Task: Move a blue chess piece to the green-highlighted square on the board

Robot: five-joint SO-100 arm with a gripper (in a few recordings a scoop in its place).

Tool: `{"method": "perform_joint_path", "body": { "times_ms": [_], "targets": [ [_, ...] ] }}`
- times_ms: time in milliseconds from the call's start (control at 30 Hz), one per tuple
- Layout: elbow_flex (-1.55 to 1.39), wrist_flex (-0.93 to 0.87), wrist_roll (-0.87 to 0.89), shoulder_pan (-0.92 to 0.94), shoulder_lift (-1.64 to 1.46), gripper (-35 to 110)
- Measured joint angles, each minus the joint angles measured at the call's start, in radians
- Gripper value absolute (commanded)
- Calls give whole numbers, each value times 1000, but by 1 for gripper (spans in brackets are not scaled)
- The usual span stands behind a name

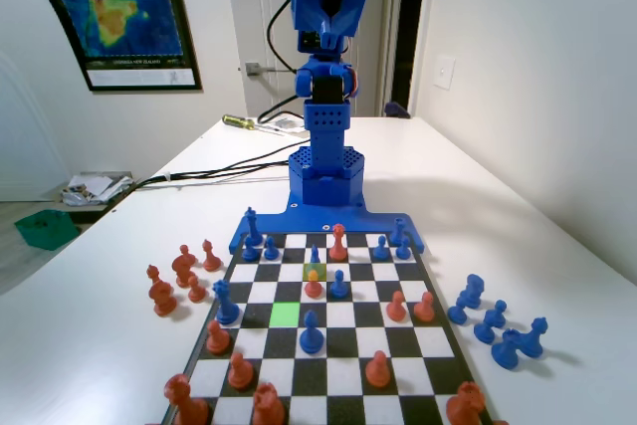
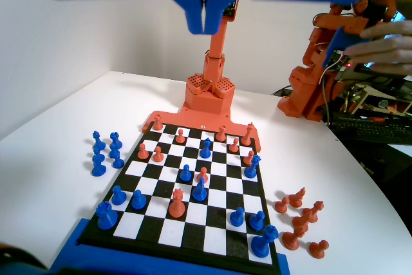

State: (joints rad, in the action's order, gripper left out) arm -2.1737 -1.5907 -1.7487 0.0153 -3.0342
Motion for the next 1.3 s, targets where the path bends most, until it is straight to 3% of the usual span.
{"method": "perform_joint_path", "body": {
  "times_ms": [867, 1300],
  "targets": [
    [0, 0, -21, 0, -12, 1],
    [89, 86, -41, 35, 311, 1]
  ]
}}
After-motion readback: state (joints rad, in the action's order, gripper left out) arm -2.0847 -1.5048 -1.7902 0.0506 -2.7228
